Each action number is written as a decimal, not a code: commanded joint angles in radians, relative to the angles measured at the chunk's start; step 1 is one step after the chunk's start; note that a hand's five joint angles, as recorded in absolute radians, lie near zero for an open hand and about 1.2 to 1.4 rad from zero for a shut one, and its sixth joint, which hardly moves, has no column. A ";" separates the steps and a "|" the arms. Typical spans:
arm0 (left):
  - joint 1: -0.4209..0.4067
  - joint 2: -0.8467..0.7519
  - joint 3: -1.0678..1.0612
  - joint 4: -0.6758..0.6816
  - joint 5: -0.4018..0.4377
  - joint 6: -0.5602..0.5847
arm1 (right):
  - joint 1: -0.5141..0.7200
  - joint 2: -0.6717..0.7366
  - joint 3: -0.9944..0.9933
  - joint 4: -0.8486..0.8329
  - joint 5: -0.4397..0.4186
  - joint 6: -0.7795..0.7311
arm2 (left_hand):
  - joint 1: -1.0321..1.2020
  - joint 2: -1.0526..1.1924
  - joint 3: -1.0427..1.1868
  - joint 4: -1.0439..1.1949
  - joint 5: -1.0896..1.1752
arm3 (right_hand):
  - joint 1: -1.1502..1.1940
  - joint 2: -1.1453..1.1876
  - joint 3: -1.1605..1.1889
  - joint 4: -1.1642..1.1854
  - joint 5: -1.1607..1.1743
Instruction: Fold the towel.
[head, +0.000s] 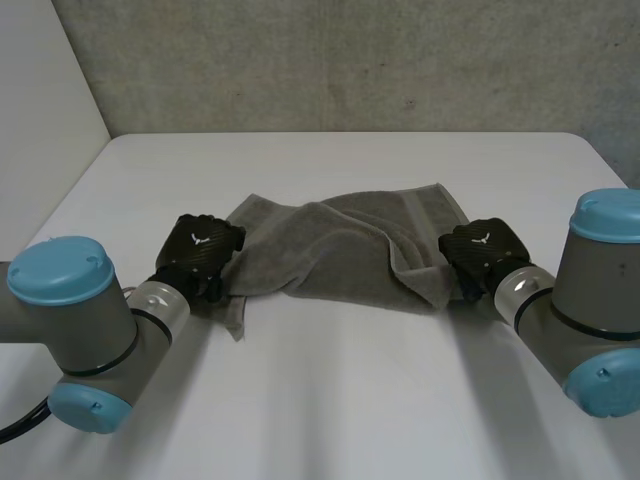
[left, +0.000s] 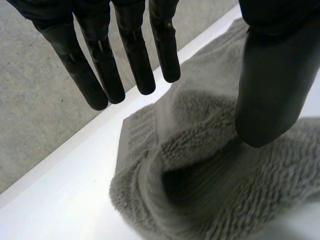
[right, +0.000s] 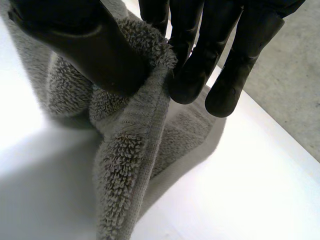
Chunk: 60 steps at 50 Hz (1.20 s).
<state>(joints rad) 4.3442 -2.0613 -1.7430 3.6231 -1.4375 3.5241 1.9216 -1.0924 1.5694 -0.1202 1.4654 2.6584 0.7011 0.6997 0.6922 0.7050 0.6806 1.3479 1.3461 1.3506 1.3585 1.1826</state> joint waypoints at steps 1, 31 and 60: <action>0.021 -0.022 0.010 0.005 -0.006 0.067 | -0.023 -0.001 -0.006 0.001 -0.007 0.000 | -0.077 -0.075 -0.068 -0.081 -0.231 | 0.048 0.050 0.046 0.038 0.039; 0.023 0.413 -0.228 -0.216 0.015 0.073 | -0.183 -0.141 -0.138 0.471 -0.120 -0.219 | 0.695 0.697 0.704 0.691 0.541 | 0.048 0.050 0.046 0.038 0.039; 0.054 0.379 -0.052 -0.380 0.189 0.061 | -0.250 -0.095 -0.149 0.459 -0.229 -0.195 | -0.394 -0.392 -0.385 -0.398 -0.548 | 0.048 0.050 0.046 0.038 0.039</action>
<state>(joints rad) 4.3989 -1.6027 -1.9213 3.2276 -1.2440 3.5940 1.6509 -1.2164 1.4231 0.4058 1.2330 2.3987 0.3962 0.4089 0.3786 0.3979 0.3603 1.3480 1.3461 1.3506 1.3585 1.1826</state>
